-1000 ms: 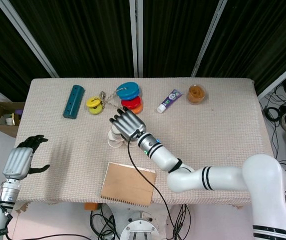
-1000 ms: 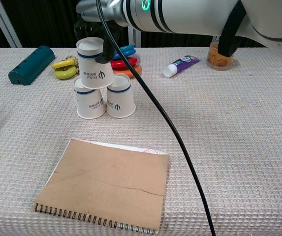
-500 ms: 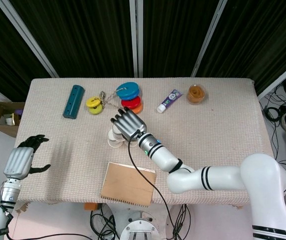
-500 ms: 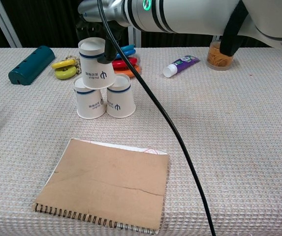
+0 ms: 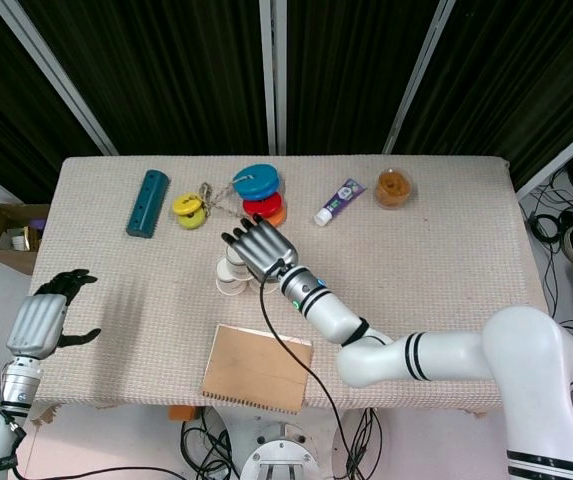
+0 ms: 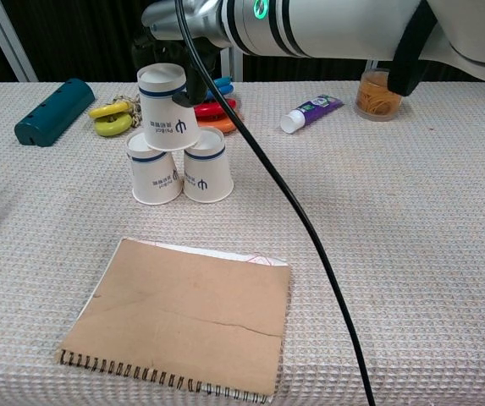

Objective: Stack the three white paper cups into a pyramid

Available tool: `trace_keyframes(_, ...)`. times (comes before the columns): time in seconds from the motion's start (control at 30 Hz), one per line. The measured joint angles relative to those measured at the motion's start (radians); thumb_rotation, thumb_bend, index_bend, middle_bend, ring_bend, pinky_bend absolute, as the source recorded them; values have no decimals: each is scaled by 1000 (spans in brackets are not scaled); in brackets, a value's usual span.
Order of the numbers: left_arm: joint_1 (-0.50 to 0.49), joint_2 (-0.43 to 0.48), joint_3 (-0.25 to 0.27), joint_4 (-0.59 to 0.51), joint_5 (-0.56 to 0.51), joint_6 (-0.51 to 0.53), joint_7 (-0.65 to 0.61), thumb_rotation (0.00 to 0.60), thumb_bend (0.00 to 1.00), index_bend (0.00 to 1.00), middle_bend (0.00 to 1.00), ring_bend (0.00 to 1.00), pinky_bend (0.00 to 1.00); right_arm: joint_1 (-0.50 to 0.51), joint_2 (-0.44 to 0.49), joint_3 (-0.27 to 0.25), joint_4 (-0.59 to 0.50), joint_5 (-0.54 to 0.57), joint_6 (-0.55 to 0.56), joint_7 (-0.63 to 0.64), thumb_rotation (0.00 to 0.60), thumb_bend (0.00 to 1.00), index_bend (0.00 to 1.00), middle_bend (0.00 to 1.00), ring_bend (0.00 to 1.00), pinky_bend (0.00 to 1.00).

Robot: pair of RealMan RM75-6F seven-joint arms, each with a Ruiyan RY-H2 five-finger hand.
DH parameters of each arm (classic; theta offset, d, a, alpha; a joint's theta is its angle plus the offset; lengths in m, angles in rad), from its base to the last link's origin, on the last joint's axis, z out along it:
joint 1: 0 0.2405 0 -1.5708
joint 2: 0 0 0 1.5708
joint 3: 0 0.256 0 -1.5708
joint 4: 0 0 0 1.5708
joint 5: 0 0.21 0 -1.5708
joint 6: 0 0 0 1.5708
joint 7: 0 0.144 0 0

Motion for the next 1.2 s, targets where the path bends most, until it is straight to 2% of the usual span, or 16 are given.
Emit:
trace_keyframes(0.3, 4, 4, -3, 0, 0, -3, 1, 600, 115, 228, 155, 145, 274, -1, 37, -10, -62, 5, 32, -6, 600, 396, 78, 212, 131, 188)
trace_keyframes(0.4, 7, 7, -3, 8, 7, 5, 0, 600, 115, 229, 155, 145, 264, -23, 79, -21, -125, -16, 70, -3, 600, 396, 65, 206, 123, 181)
trace_keyframes(0.5, 14, 1, -2, 33, 26, 29, 1, 600, 114, 231, 155, 145, 254, -83, 140, -51, -213, -86, 144, 15, 600, 392, 65, 207, 123, 181)
trace_keyframes(0.67, 30, -20, 0, 98, 61, 80, 14, 600, 112, 240, 155, 145, 247, -282, 260, -156, -335, -318, 351, 95, 600, 389, 64, 205, 123, 180)
trace_keyframes(0.87, 59, -27, 9, 134, 99, 138, 40, 600, 109, 243, 155, 145, 239, -618, 377, -325, -368, -642, 651, 311, 600, 383, 64, 174, 93, 180)
trace_keyframes(1.03, 92, -21, 23, 130, 107, 172, 72, 600, 106, 243, 155, 145, 236, -894, 414, -429, -269, -806, 848, 572, 600, 377, 64, 142, 45, 143)
trace_keyframes(1.2, 125, -11, 34, 101, 111, 206, 92, 600, 106, 243, 155, 145, 235, -1057, 404, -478, -101, -891, 906, 771, 600, 379, 65, 140, 38, 128)
